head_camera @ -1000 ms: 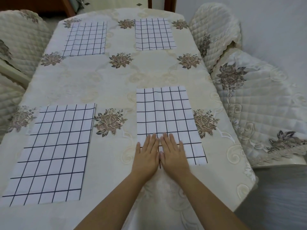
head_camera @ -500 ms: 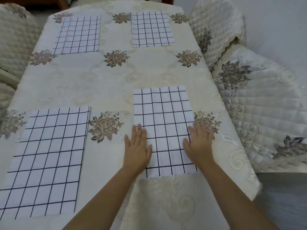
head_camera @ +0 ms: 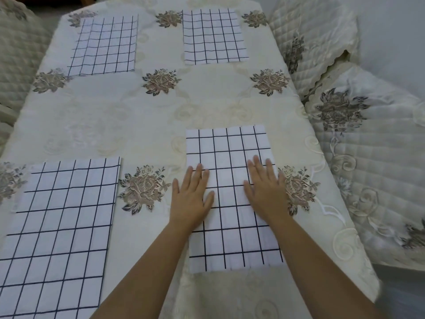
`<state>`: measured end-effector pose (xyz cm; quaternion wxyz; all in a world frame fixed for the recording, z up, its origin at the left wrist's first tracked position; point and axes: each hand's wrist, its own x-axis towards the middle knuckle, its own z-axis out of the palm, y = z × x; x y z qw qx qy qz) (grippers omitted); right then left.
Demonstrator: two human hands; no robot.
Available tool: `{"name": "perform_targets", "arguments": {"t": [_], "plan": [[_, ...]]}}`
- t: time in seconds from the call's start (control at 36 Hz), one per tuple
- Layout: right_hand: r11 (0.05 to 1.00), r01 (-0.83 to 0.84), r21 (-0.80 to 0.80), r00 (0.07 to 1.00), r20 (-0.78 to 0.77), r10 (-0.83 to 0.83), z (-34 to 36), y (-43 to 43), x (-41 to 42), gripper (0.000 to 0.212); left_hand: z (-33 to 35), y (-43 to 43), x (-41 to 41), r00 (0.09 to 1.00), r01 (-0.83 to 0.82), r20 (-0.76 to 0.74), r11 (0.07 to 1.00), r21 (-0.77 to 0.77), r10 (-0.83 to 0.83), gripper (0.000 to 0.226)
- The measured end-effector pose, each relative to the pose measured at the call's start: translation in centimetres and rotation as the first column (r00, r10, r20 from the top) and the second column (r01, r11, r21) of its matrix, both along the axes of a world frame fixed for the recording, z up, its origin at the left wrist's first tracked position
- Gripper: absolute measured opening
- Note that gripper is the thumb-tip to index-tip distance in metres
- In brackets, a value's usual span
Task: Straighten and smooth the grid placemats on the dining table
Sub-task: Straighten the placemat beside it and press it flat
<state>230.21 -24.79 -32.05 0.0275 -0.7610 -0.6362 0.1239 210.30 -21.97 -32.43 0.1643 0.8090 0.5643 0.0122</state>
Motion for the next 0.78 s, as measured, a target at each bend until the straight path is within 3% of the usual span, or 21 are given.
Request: {"name": "perform_targets", "arguments": {"t": [0.19, 0.31, 0.36, 0.44, 0.53, 0.58, 0.64, 0.78], "plan": [[0.991, 0.111, 0.067, 0.994, -0.002, -0.112, 0.0, 1.6, 4.1, 0.066, 0.1, 3.0, -1.1, 0.994, -0.105, -0.010, 0.994, 0.013, 0.105, 0.073], [0.964, 0.227, 0.142, 0.969, -0.133, -0.208, 1.0, 3.8, 2.3, 0.065, 1.7, 4.4, 1.3, 0.971, -0.226, 0.090, 0.974, 0.030, 0.222, 0.051], [0.975, 0.170, 0.142, 0.982, -0.108, -0.155, 1.3, 4.9, 0.4, 0.058, 2.4, 5.1, 3.1, 0.977, -0.203, 0.076, 0.979, 0.031, 0.200, 0.051], [0.994, -0.022, 0.111, 0.997, -0.066, 0.030, 1.3, 6.7, -2.9, 0.053, 1.9, 6.2, 5.3, 0.999, -0.032, 0.033, 0.999, -0.005, 0.032, 0.057], [0.984, -0.170, 0.062, 0.977, -0.122, 0.176, 0.9, 7.6, -4.5, 0.065, 0.7, 6.8, 5.5, 0.997, 0.072, -0.029, 0.997, -0.036, -0.073, 0.073], [0.984, -0.165, 0.062, 0.972, -0.159, 0.173, 0.4, 7.6, -4.2, 0.068, 0.4, 7.0, 4.9, 0.998, 0.054, -0.011, 0.998, -0.015, -0.054, 0.061], [0.984, -0.153, 0.087, 0.982, -0.100, 0.161, 0.0, 7.9, -3.3, 0.064, 0.4, 7.5, 4.5, 1.000, 0.028, -0.003, 1.000, 0.003, -0.028, 0.055], [0.994, -0.068, 0.081, 0.997, -0.033, 0.071, -0.2, 9.5, -1.1, 0.054, 0.4, 9.3, 3.6, 0.997, -0.041, -0.059, 0.999, 0.007, 0.042, 0.066]]}}
